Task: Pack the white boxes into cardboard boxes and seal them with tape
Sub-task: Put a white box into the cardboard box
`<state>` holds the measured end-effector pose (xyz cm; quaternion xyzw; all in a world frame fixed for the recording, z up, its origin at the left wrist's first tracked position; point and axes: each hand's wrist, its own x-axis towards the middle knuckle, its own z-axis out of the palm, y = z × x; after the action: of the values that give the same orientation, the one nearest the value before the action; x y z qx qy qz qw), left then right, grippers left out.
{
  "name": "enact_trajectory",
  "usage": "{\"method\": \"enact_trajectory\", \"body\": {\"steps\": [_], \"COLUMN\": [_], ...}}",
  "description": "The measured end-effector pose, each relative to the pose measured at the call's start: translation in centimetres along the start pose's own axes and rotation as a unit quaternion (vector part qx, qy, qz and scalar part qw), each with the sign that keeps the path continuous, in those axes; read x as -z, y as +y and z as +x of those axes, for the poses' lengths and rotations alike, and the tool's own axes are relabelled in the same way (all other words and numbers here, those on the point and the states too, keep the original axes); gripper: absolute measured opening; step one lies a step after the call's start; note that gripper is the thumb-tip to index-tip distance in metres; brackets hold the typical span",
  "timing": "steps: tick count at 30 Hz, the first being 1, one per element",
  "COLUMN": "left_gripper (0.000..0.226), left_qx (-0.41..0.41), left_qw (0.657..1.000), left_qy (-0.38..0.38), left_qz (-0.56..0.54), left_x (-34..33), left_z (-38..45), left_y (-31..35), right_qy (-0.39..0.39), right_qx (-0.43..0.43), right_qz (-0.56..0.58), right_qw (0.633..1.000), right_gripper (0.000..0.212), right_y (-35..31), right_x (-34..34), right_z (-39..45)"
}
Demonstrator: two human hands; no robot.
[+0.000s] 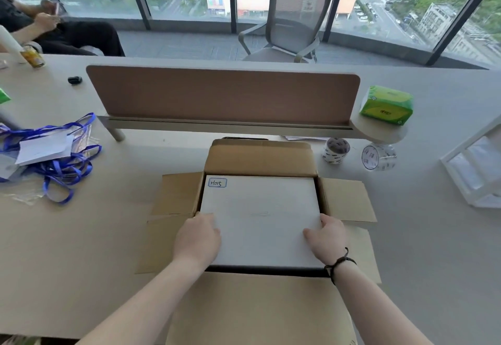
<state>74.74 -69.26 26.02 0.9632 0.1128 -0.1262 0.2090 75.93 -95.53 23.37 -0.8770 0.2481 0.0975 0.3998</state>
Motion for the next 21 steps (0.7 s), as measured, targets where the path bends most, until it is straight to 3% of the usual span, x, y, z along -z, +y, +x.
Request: {"method": "enact_trajectory", "body": {"steps": [5, 7, 12, 17, 21], "left_gripper": [0.038, 0.041, 0.05, 0.054, 0.054], "left_qx": [-0.016, -0.061, -0.11, -0.136, -0.131], "left_qw": [0.995, 0.99, 0.982, 0.968, 0.967], "left_qy": [-0.02, -0.021, -0.121, -0.126, -0.123], "left_qz": [0.092, 0.129, 0.093, 0.169, 0.183], "left_x": [-1.5, -1.7, -3.1, -4.1, -4.6], "left_z": [-0.5, -0.3, 0.7, 1.1, 0.5], "left_y": [0.7, 1.4, 3.9, 6.0, 6.2], "right_qy": [-0.035, -0.047, -0.033, 0.069, 0.009], "right_qx": [0.046, 0.068, 0.13, 0.044, -0.088], "right_qz": [0.006, 0.04, 0.134, 0.083, 0.141], "right_qw": [0.998, 0.996, 0.982, 0.993, 0.986], "right_gripper": [0.014, 0.021, 0.046, 0.061, 0.08], "right_y": [0.5, 0.9, 1.3, 2.6, 4.4], "right_x": [0.4, 0.6, 2.5, 6.5, 8.6], "right_z": [-0.2, -0.4, -0.9, 1.4, 3.6]}}
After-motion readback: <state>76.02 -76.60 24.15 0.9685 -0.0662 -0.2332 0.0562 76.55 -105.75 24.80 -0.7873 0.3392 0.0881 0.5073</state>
